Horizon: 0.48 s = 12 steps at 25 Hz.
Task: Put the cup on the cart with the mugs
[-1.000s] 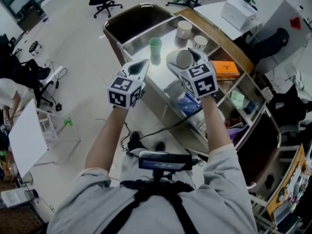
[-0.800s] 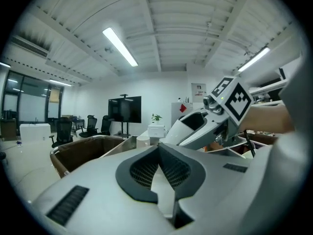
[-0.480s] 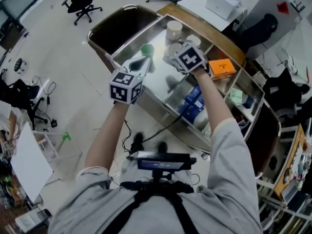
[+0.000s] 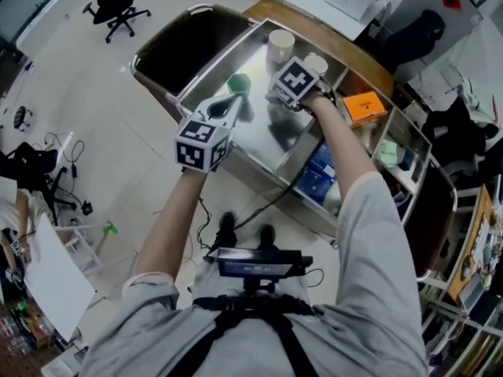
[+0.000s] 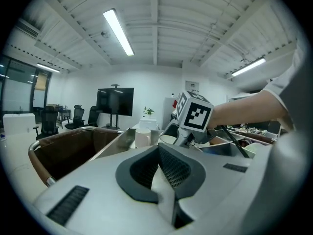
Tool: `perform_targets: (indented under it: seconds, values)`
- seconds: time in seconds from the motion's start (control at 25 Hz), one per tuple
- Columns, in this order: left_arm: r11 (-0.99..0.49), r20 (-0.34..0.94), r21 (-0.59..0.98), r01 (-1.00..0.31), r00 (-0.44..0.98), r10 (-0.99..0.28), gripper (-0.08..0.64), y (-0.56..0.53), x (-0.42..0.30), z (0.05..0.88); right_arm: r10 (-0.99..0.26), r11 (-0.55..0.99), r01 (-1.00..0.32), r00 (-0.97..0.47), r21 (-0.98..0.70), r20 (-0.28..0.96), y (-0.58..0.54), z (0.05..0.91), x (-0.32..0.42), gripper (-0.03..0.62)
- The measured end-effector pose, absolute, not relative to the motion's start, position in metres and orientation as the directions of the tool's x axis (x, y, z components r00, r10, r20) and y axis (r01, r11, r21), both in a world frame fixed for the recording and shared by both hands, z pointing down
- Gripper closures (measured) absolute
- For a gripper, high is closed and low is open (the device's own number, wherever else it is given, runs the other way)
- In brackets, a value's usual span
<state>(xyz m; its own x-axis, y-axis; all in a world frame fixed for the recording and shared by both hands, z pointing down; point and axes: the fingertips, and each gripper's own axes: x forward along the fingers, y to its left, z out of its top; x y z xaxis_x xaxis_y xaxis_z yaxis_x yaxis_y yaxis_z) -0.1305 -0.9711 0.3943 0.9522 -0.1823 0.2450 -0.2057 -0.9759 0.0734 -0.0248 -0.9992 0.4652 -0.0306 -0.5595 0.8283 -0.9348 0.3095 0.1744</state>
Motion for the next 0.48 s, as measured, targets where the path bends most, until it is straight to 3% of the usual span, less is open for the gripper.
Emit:
perform_targets:
  seconds: [0.2, 0.48]
  values:
    - [-0.978, 0.248, 0.084, -0.190, 0.955, -0.164, 0.557, -0.979, -0.130, 0.398, -0.398, 0.322, -0.905, 0.136, 0.278, 0.907, -0.986, 0.488, 0.008, 0.172]
    - [-0.978, 0.258, 0.097, -0.184, 0.954, -0.154, 0.557, -0.985, -0.130, 0.405, -0.361, 0.375, -0.898, 0.087, 0.230, 0.929, -0.985, 0.505, 0.005, 0.170]
